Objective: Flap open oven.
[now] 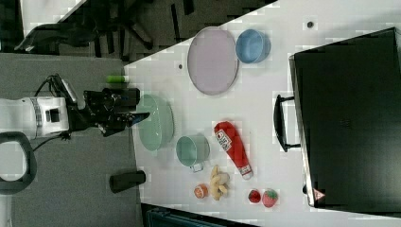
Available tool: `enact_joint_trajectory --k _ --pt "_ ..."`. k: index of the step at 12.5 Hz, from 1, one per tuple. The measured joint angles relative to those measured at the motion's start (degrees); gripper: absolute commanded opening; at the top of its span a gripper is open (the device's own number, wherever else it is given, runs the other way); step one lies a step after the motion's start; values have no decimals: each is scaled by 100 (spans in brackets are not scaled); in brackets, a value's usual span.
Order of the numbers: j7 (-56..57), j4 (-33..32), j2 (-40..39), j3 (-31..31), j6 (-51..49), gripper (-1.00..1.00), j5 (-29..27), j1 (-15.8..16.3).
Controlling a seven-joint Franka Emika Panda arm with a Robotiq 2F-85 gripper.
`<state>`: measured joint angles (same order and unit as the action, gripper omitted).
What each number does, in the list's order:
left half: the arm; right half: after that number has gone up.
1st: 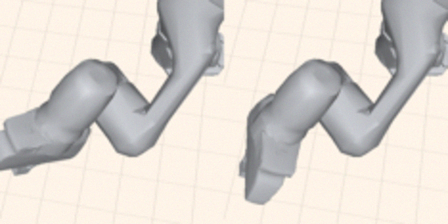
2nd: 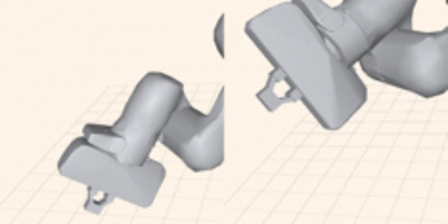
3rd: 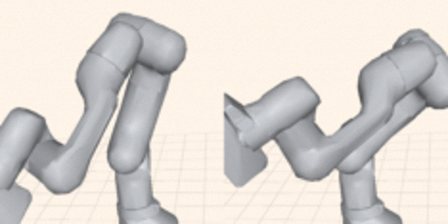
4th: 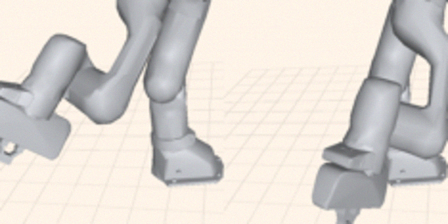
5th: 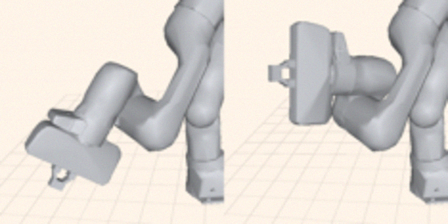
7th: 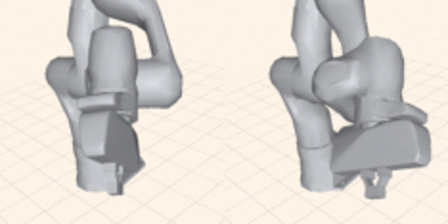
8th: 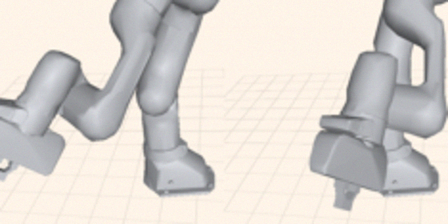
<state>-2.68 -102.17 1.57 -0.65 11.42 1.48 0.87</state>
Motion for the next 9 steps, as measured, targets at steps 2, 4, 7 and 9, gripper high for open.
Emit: enact_joint_trajectory --k 2,4,7,9 --pt "-16 -946 929 -96 -623 81 -8 12" --pt "-18 -1287 1723 -236 -794 100 -3 7" --pt "-17 -951 2053 -311 -809 100 -16 -78" --pt "-19 -834 1970 -324 -695 65 -6 -70"
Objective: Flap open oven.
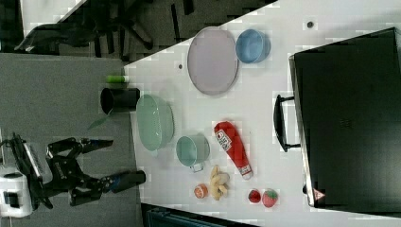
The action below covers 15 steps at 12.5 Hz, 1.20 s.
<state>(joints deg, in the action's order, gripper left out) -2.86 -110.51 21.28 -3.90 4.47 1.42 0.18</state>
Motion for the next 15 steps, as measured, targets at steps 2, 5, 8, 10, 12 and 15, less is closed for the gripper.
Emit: enact_joint_trajectory --k 2,5,8,10,12,15 --pt "0 -84 -94 -2 -48 15 -46 -5" --pt "0 -263 -283 -57 -37 -55 -55 -9" --pt "68 -476 -316 -92 -40 -65 -103 -40" --pt "524 -509 -316 -177 -98 -65 -80 -1" --pt "1269 -610 -253 -263 -71 -65 115 -12" --pt "2657 -1069 -179 -580 514 -65 970 -69"
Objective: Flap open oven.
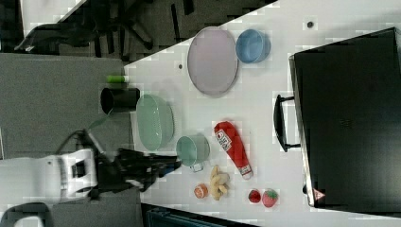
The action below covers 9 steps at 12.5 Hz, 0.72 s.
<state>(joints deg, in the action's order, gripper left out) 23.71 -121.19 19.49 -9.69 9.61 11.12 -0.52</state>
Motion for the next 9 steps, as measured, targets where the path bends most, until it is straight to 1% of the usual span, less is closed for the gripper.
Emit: enact_joint_trajectory --k 1,2,5,7,9 --pt "434 -90 -32 -112 161 -65 229 -26" --pt "857 -145 -91 -213 436 -65 256 -76" --pt "1935 -526 -229 -629 1389 -65 280 -88" --pt "2461 -739 -369 -969 1912 -65 379 -96" --pt "2830 -795 -689 -1297 2391 -65 442 -177"
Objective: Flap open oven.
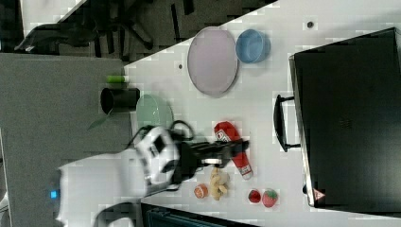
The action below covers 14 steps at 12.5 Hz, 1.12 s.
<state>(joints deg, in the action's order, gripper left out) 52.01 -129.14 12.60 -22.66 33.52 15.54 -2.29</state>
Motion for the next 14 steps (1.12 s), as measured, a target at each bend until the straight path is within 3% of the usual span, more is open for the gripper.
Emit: enact_joint_trajectory --k 7,14 --pt "380 0 -1502 -238 954 -65 -77 -168" --pt "406 -45 -2060 -242 1491 -65 -108 -68"
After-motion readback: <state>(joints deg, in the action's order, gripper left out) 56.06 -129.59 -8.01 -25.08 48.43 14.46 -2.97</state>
